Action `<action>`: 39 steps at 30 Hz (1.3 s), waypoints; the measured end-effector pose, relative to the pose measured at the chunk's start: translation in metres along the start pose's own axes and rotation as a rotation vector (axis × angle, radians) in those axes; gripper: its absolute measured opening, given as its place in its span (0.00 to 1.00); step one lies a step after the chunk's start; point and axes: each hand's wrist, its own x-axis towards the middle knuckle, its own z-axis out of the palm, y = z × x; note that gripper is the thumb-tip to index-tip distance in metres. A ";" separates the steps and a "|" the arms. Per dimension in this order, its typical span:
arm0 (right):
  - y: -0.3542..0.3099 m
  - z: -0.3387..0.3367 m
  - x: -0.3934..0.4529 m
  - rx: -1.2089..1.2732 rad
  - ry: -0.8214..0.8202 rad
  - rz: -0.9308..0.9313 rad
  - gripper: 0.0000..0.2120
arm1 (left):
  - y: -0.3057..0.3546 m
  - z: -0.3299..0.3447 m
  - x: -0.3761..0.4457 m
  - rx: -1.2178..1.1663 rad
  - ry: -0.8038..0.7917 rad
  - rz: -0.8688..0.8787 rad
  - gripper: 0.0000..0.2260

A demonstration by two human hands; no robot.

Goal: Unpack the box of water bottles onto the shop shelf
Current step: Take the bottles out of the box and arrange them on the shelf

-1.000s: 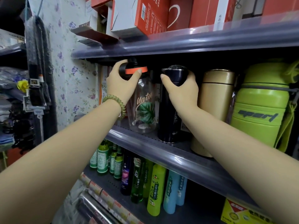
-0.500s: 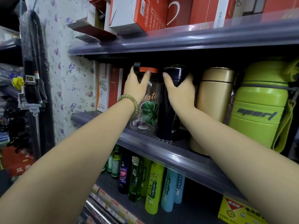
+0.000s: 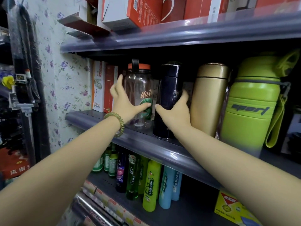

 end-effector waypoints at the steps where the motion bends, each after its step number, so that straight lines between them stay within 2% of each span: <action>1: 0.000 -0.001 0.000 -0.019 0.000 -0.002 0.38 | -0.004 0.000 0.000 -0.028 -0.021 -0.059 0.50; 6: 0.002 0.000 -0.004 -0.096 -0.018 -0.021 0.41 | -0.010 -0.004 -0.003 -0.145 -0.144 -0.045 0.43; 13: -0.003 0.002 -0.008 -0.111 -0.045 0.011 0.46 | -0.014 0.003 -0.010 -0.129 -0.138 -0.020 0.42; 20: -0.011 -0.001 -0.018 -0.132 -0.091 0.083 0.49 | -0.012 0.002 -0.015 -0.054 -0.183 -0.108 0.47; 23: -0.012 -0.003 -0.033 -0.129 -0.135 0.077 0.50 | -0.008 0.001 -0.029 -0.003 -0.113 -0.151 0.48; 26: -0.015 -0.011 -0.053 -0.132 -0.158 -0.008 0.47 | -0.006 -0.009 -0.052 -0.027 0.064 -0.175 0.44; 29: -0.015 -0.020 -0.078 -0.081 -0.145 -0.126 0.41 | -0.003 -0.026 -0.083 -0.127 0.169 -0.168 0.34; 33: -0.003 -0.025 -0.125 0.141 -0.208 -0.233 0.32 | -0.001 -0.043 -0.145 -0.294 0.199 -0.176 0.22; 37: 0.039 -0.010 -0.183 0.231 -0.389 -0.279 0.26 | -0.017 -0.047 -0.228 -0.309 0.203 -0.216 0.20; 39: 0.066 0.004 -0.213 0.277 -0.481 -0.240 0.25 | -0.034 -0.048 -0.273 -0.285 0.203 -0.262 0.20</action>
